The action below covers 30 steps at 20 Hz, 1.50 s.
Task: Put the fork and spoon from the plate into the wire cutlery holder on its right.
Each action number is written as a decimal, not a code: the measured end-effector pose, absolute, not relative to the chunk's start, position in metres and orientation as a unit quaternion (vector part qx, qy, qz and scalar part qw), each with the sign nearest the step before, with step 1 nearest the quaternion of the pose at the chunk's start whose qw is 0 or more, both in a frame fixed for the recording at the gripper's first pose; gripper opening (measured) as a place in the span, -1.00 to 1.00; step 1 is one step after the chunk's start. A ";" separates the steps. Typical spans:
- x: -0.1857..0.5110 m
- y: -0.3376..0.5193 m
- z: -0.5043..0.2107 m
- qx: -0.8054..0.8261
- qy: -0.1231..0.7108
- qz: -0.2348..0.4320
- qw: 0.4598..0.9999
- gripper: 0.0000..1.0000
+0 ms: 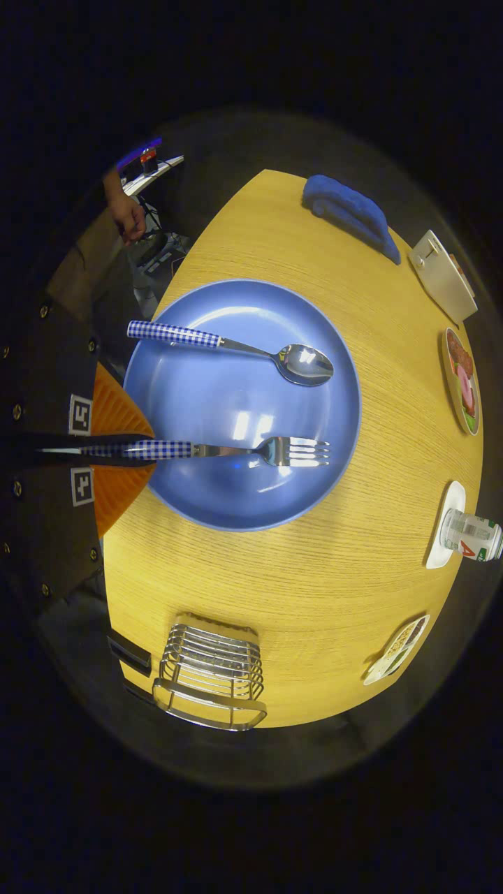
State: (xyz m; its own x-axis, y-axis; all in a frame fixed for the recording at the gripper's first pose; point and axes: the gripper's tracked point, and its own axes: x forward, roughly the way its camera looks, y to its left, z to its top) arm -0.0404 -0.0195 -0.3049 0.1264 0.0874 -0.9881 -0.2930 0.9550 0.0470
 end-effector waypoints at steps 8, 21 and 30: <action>-0.064 -0.044 -0.269 -0.067 0.688 0.185 0.699 -0.95; -0.096 -0.145 -0.196 -0.120 0.716 0.188 0.661 -0.95; -0.083 -0.209 -0.167 -0.101 0.741 0.139 0.650 -0.95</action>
